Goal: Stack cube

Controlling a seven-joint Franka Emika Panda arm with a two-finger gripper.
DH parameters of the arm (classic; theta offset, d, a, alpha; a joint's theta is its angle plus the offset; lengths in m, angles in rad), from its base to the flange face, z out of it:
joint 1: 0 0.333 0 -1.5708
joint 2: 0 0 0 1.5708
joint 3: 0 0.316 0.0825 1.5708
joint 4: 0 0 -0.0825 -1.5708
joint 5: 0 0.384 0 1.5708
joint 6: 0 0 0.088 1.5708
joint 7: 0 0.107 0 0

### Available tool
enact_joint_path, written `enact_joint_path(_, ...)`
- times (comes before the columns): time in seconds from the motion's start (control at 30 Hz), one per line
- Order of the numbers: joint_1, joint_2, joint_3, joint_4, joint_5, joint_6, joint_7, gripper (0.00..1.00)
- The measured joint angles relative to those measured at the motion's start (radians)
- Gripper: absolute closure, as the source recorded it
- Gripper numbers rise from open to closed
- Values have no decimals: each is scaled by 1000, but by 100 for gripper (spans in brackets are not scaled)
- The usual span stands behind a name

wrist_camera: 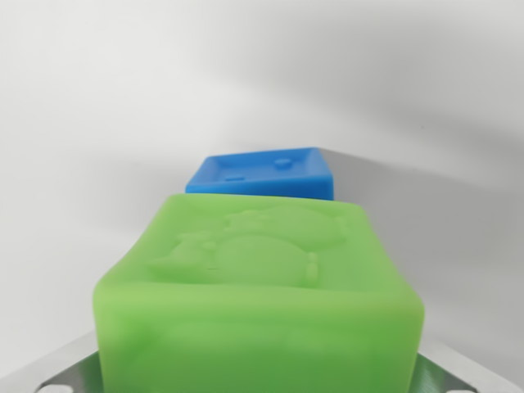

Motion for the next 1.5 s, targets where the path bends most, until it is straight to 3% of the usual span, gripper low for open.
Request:
enact_joint_path(0.67,0,89,0,11,0,81,0,100)
enact_joint_path(0.7,0,90,0,12,0,82,0,0)
enact_joint_path(1.5,0,90,0,12,0,83,0,0)
